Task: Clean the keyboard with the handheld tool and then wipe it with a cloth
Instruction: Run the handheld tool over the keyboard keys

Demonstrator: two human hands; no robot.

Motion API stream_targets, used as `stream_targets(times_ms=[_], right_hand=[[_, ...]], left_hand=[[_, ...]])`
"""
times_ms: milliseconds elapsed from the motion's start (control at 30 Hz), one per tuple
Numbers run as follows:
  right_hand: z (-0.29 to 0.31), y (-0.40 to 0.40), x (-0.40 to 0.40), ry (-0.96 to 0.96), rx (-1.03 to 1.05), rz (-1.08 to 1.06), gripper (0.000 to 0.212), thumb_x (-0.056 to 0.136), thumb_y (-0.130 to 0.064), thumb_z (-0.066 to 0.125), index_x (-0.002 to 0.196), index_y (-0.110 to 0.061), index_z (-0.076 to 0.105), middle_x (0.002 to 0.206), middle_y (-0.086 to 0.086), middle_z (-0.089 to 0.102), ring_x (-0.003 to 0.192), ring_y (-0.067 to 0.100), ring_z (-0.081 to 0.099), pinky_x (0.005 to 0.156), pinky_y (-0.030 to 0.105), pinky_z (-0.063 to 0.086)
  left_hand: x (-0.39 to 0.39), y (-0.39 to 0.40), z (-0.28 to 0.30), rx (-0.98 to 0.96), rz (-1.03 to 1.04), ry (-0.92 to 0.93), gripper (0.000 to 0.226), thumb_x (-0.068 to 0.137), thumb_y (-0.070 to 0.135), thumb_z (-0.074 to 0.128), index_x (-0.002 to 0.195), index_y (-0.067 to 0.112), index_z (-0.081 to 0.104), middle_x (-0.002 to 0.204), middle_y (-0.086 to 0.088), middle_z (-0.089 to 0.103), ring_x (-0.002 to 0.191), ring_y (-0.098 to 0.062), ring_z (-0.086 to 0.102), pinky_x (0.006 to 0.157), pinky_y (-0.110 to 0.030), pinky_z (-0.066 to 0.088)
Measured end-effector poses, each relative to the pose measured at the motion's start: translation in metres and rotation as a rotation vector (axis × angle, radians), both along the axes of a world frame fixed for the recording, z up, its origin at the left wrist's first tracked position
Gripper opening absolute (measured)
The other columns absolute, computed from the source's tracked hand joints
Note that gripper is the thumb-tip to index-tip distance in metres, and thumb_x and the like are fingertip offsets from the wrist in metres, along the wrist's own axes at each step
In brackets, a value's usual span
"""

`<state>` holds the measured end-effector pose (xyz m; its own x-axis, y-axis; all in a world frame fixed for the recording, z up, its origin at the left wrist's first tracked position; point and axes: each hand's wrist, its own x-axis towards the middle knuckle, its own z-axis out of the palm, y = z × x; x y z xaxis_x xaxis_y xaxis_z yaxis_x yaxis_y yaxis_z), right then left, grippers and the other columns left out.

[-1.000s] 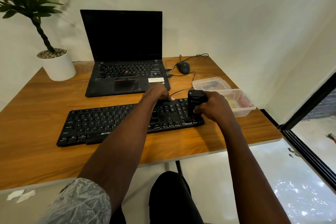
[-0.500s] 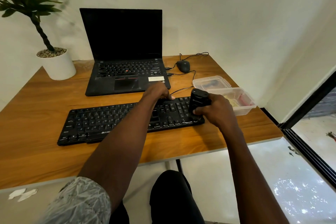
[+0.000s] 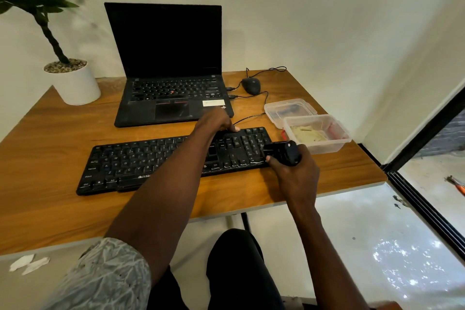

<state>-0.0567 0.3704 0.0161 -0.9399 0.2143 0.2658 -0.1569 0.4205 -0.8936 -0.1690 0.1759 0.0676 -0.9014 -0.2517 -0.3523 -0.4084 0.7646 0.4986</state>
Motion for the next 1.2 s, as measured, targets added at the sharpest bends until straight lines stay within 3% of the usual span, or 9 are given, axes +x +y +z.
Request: stream_targets(times_ms=[233,400,567,633,733,833,933,1000,1200], right_hand=[[0.002,0.006,0.005,0.088,0.031,-0.027,0.034,0.077,-0.024,0.080,0.106,-0.019,0.062,0.094,-0.007,0.065,0.090,0.012,0.062,0.072,0.018,0.048],[-0.016,-0.029,0.024,0.130,0.115,0.150,0.038,0.078,-0.021,0.079,0.111,-0.015,0.061,0.106,-0.010,0.060,0.091,0.000,0.056,0.074,0.009,0.046],[-0.008,0.005,0.008,0.108,-0.020,-0.089,0.035,0.078,-0.023,0.080,0.108,-0.015,0.062,0.099,-0.002,0.066,0.094,0.014,0.062,0.082,0.037,0.055],[-0.005,-0.002,0.010,0.111,0.002,-0.043,0.037,0.079,-0.021,0.079,0.111,-0.013,0.062,0.103,0.000,0.067,0.095,0.012,0.061,0.082,0.032,0.055],[-0.011,-0.033,0.025,0.098,0.098,0.158,0.037,0.078,-0.019,0.078,0.111,-0.015,0.061,0.104,-0.004,0.064,0.086,-0.004,0.055,0.075,0.012,0.046],[-0.013,-0.034,0.027,0.099,0.101,0.181,0.036,0.079,-0.018,0.077,0.111,-0.022,0.060,0.101,-0.013,0.058,0.087,-0.010,0.052,0.076,0.008,0.042],[-0.012,-0.006,0.011,0.125,0.042,-0.034,0.039,0.080,-0.020,0.077,0.115,-0.014,0.062,0.108,-0.002,0.067,0.099,0.008,0.061,0.087,0.029,0.053],[-0.012,0.002,0.008,0.133,0.026,-0.088,0.040,0.080,-0.021,0.077,0.116,-0.012,0.062,0.108,0.002,0.068,0.102,0.013,0.061,0.088,0.036,0.054],[-0.021,-0.049,0.036,0.094,0.147,0.250,0.040,0.079,-0.025,0.077,0.114,-0.015,0.060,0.110,0.003,0.065,0.094,0.011,0.061,0.079,0.023,0.052]], left_hand=[[0.000,-0.001,-0.001,-0.005,-0.004,0.017,0.064,0.080,0.034,0.076,0.129,0.001,0.052,0.133,-0.014,0.055,0.120,-0.031,0.052,0.089,-0.038,0.043],[0.000,-0.002,-0.003,-0.004,-0.011,0.021,0.061,0.081,0.034,0.076,0.127,0.001,0.054,0.132,-0.015,0.056,0.120,-0.032,0.052,0.094,-0.039,0.044],[0.001,0.000,-0.003,-0.006,-0.003,0.031,0.064,0.080,0.033,0.077,0.128,0.000,0.053,0.134,-0.015,0.055,0.121,-0.033,0.051,0.090,-0.038,0.043],[0.002,0.001,-0.002,-0.006,-0.004,0.026,0.063,0.080,0.033,0.077,0.128,0.000,0.054,0.133,-0.015,0.055,0.121,-0.032,0.051,0.087,-0.037,0.042],[0.001,0.001,-0.003,-0.004,-0.004,0.022,0.057,0.080,0.031,0.076,0.124,0.001,0.056,0.129,-0.014,0.058,0.117,-0.031,0.054,0.085,-0.036,0.042],[0.002,0.001,-0.003,-0.005,0.003,0.020,0.057,0.080,0.032,0.076,0.124,0.001,0.056,0.129,-0.014,0.058,0.116,-0.031,0.054,0.088,-0.037,0.044],[0.002,0.001,-0.002,-0.001,0.008,0.014,0.060,0.081,0.032,0.075,0.127,0.000,0.053,0.130,-0.014,0.056,0.119,-0.032,0.052,0.089,-0.037,0.043],[0.001,0.001,-0.003,0.004,0.008,0.020,0.060,0.081,0.031,0.075,0.127,0.000,0.053,0.130,-0.015,0.056,0.119,-0.032,0.052,0.089,-0.038,0.043],[0.000,0.000,-0.004,0.020,0.019,0.015,0.059,0.078,0.033,0.078,0.123,0.001,0.057,0.126,-0.013,0.059,0.115,-0.031,0.055,0.090,-0.039,0.045]])
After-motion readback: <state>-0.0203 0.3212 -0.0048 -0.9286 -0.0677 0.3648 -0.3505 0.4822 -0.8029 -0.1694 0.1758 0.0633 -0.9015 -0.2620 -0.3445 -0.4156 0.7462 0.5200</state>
